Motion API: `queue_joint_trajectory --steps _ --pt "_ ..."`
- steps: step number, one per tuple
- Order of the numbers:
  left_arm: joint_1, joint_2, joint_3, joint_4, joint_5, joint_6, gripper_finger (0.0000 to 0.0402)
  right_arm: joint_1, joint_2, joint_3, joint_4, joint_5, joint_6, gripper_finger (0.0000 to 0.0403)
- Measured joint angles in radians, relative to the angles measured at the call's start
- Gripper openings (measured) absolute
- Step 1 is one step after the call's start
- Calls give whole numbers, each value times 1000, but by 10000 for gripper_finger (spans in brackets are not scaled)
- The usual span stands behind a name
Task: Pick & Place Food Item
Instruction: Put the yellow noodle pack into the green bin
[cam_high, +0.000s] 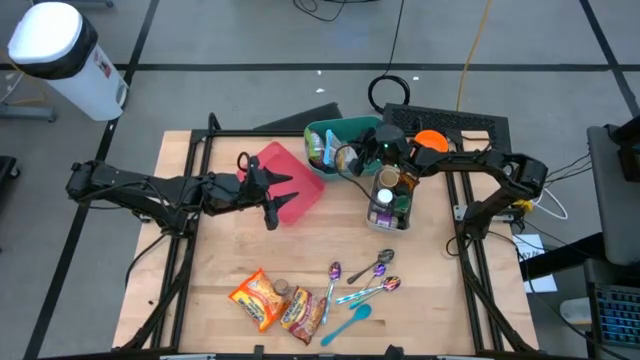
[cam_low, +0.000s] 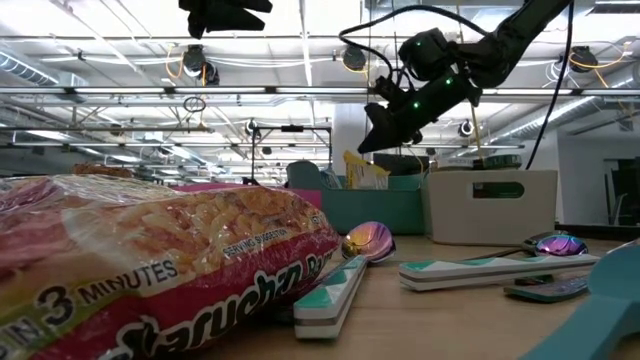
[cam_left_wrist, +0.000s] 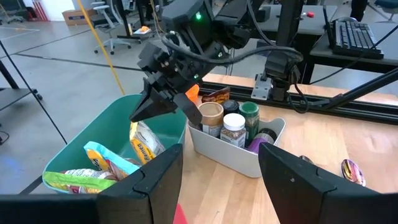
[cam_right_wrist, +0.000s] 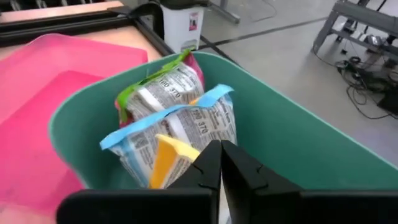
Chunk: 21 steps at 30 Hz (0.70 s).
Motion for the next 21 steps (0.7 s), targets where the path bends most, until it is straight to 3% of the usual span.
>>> queue_joint_trajectory --steps 3,10,13,17,21 --pt "0 0 0 -2 0 0 219 0 -30 1 -44 -44 17 37" --pt "0 0 0 -2 0 0 218 -4 -37 0 -197 -49 167 192" --pt "0 0 0 -2 1 -4 218 -16 9 0 -187 -45 187 236" --pt "0 0 0 -1 1 -5 218 -41 71 3 -84 -45 211 244" --pt "0 0 0 -2 1 -5 218 -61 127 0 -15 -50 211 204"
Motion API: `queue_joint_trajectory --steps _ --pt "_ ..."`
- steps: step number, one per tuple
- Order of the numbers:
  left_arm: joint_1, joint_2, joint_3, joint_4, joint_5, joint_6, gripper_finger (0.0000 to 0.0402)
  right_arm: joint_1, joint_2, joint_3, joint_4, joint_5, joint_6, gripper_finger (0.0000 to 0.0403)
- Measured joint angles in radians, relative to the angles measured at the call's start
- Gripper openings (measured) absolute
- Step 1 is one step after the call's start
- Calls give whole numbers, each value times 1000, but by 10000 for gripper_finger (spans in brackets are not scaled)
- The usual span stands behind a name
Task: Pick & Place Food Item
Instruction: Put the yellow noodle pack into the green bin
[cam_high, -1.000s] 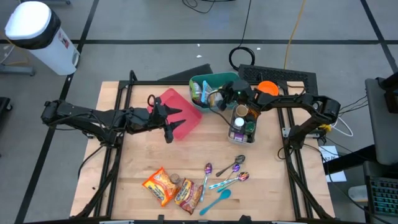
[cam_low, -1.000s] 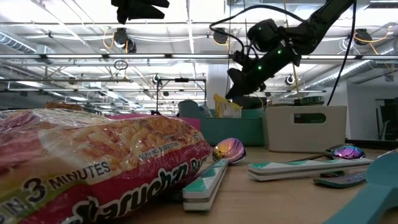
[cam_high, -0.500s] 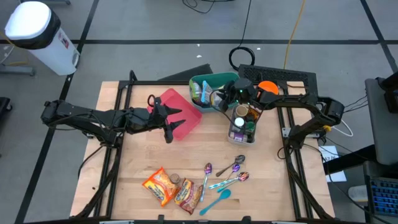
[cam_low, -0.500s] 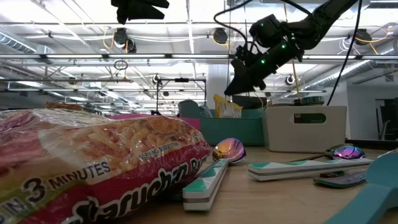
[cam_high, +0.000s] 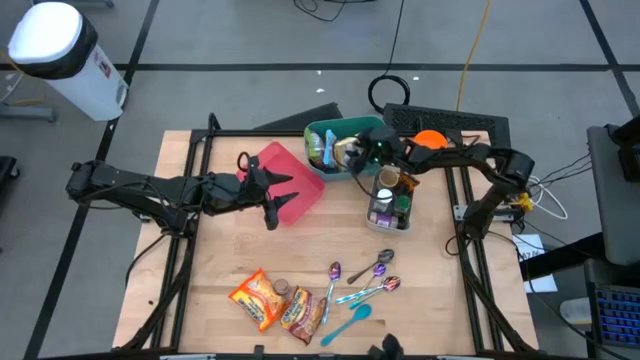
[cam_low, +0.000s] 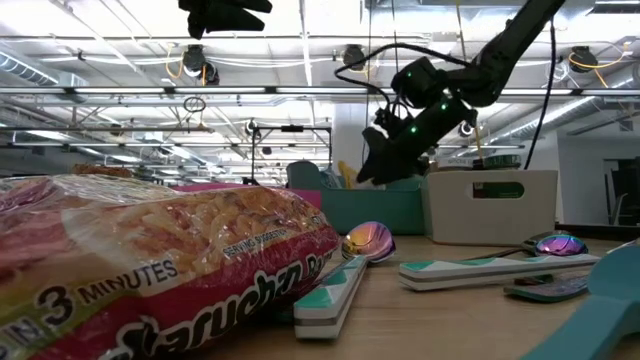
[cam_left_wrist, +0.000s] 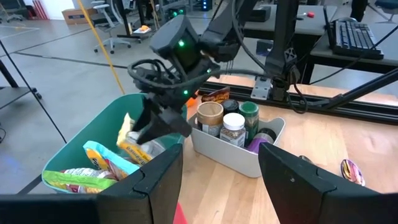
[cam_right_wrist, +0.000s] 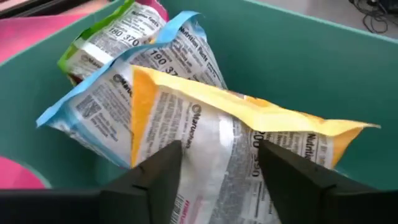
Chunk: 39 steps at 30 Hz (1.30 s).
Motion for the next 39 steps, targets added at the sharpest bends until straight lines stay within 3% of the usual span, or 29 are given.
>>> queue_joint_trajectory --steps 8,10,22,27,39 --pt "0 0 0 0 0 8 219 3 19 0 51 -17 -119 33" --pt "0 0 0 0 0 8 218 3 19 0 62 -51 -160 10" --pt "0 0 0 1 0 10 218 37 -3 -1 133 -70 -405 1" --pt "0 0 0 0 0 10 219 58 -4 0 160 -286 -635 1" --pt "0 0 0 1 0 5 218 21 -4 -1 138 -311 -612 18"
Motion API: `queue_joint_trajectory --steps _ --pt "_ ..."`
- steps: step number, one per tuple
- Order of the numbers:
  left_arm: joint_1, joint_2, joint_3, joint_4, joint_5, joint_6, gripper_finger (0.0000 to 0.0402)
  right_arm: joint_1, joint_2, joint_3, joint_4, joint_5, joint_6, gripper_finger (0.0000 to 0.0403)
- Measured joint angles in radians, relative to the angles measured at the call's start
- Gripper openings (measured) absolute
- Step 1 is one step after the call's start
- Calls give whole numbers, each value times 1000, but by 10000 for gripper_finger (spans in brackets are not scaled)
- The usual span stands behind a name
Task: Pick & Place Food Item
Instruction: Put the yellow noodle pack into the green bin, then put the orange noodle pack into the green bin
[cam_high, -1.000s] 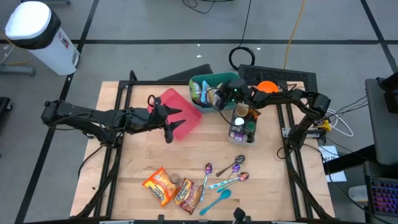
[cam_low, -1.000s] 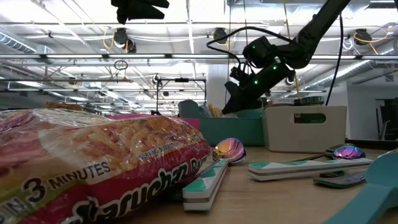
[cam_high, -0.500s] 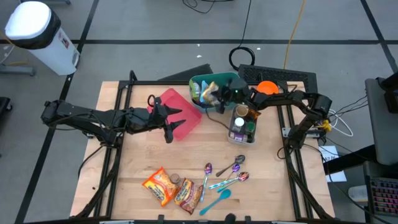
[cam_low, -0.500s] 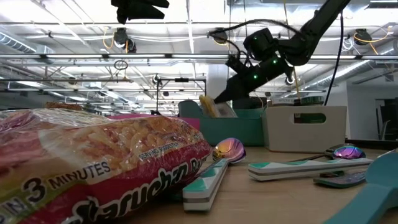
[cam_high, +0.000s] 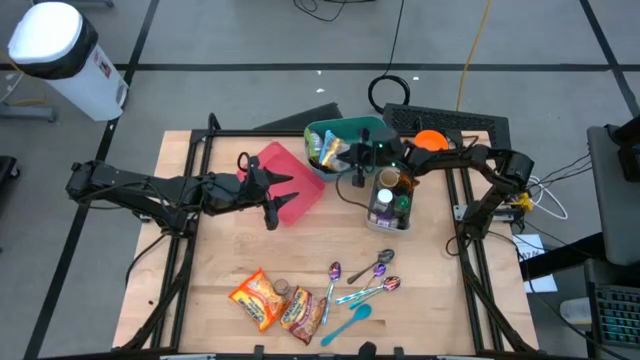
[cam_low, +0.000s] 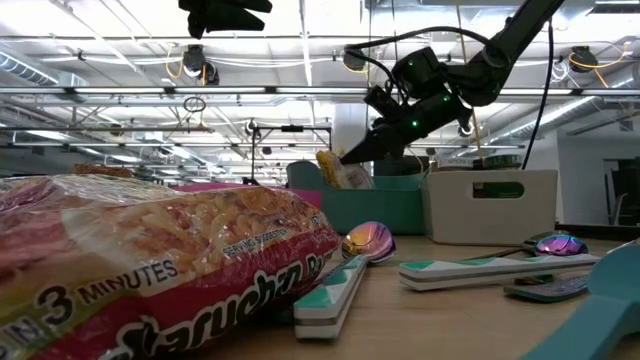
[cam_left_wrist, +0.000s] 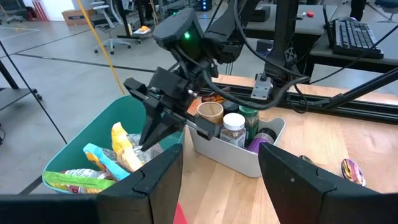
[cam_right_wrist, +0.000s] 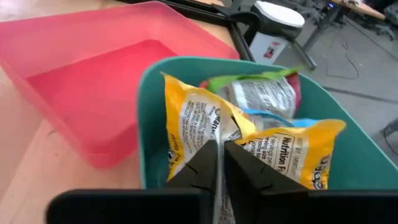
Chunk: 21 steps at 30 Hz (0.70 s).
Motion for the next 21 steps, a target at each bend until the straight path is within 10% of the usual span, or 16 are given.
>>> queue_joint_trajectory --steps 21 --pt "0 0 0 -1 0 -1 218 32 -134 0 -48 -3 331 227"
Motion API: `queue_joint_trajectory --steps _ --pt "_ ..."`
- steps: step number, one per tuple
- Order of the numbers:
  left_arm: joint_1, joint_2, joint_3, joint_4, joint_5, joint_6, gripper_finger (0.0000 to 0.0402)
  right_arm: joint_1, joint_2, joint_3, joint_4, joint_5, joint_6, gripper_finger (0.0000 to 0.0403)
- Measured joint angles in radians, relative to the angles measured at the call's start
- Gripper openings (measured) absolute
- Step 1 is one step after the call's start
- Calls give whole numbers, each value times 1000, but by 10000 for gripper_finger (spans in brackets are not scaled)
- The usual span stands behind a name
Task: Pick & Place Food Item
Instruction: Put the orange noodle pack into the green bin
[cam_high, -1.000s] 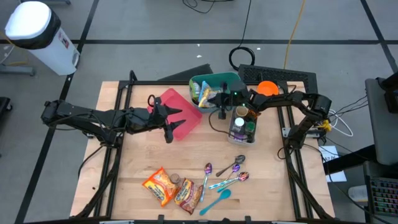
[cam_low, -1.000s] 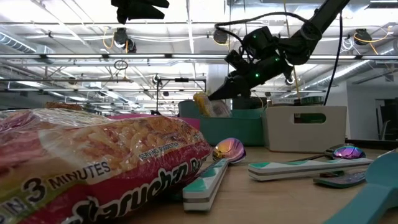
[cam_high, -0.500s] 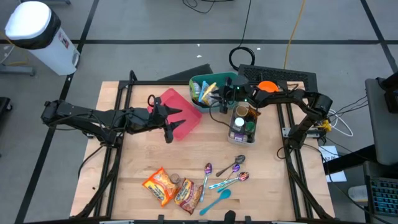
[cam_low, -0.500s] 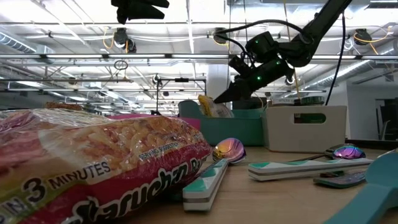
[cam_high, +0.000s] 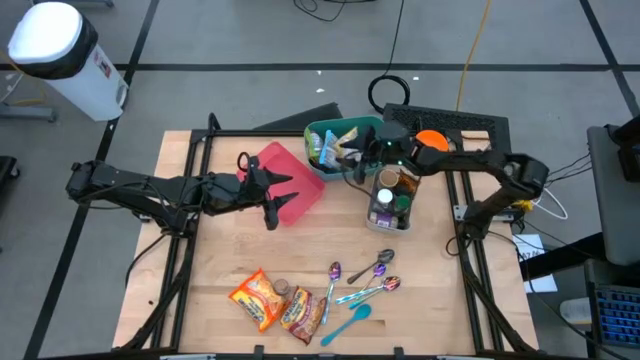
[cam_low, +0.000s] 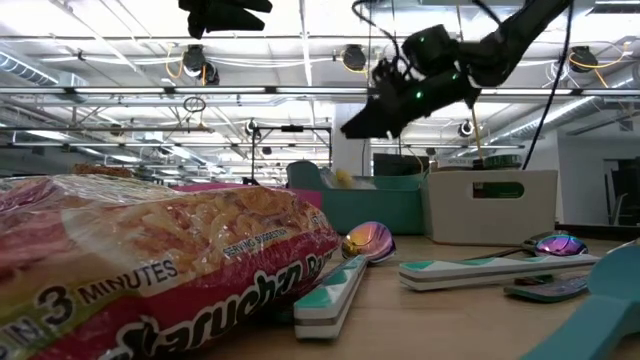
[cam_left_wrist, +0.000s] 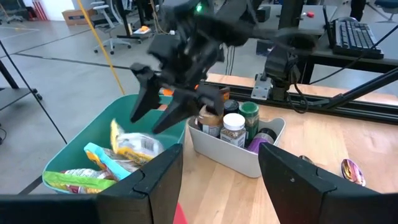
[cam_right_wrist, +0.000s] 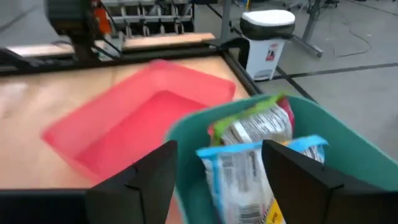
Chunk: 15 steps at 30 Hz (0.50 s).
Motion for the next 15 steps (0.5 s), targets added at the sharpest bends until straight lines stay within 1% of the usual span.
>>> queue_joint_trajectory --steps 4,6,8,12,14,15 --pt "0 0 0 -60 10 -49 219 68 -106 0 -125 -3 -6 233" --pt "0 0 0 -120 57 -75 218 125 -152 0 -193 -4 -6 232" --pt "-2 0 0 -175 142 -105 218 192 -197 0 -255 -4 -8 229" --pt "-36 0 0 -284 369 -150 218 348 -252 0 -326 -5 -9 220" --pt "-71 5 0 -371 442 -182 219 427 -258 -2 -332 -4 -8 215" --pt "-93 14 0 -418 456 -209 218 463 -258 -6 -326 -4 -8 213"
